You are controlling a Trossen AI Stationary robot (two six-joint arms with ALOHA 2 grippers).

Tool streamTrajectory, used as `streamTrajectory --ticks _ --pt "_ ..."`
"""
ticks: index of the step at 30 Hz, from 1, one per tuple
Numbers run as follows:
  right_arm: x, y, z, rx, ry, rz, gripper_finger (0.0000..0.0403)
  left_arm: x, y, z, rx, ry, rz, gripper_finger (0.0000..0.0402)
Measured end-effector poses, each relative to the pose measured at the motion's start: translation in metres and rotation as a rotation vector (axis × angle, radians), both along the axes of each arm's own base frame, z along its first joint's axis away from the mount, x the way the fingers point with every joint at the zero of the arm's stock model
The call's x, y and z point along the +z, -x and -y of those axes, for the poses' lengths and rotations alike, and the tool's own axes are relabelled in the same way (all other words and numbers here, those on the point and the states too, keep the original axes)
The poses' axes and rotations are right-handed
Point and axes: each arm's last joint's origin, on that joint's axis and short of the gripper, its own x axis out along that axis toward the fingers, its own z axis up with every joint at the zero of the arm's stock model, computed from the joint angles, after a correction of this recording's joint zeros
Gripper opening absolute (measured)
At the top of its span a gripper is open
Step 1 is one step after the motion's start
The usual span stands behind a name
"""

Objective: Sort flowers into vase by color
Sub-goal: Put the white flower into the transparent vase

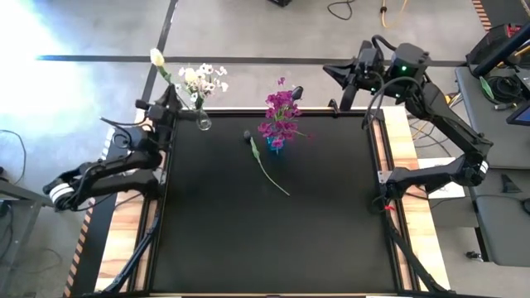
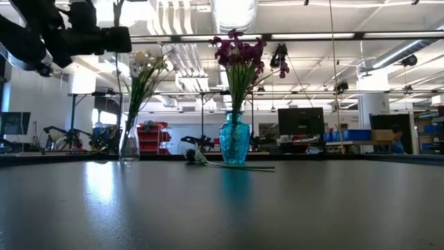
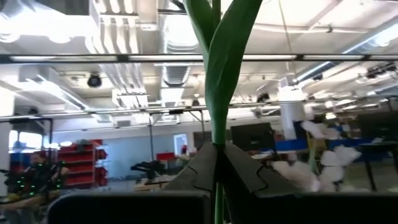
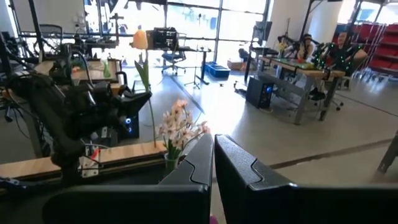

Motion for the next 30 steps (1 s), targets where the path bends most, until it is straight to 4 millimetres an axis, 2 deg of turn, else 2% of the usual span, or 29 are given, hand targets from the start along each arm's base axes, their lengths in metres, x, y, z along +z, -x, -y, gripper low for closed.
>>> streamTrajectory --ticks 8,14,22,30 --pt "0.004 0.001 -0.001 0.0 0.007 0.009 0.0009 -0.014 -0.003 -0.022 0.042 -0.005 0.047 0.0" --pt "0.005 0.002 -0.001 -0.003 -0.001 0.018 0.0009 -0.029 -0.009 -0.035 0.06 0.041 0.02 0.0" --pt "0.005 0.002 -0.001 -0.004 -0.011 0.023 0.0009 -0.036 -0.015 -0.046 0.07 0.079 -0.005 0.0" --pt "0.005 0.002 -0.001 -0.011 -0.003 0.022 0.0009 -0.047 -0.017 -0.048 0.073 0.122 -0.042 0.0"
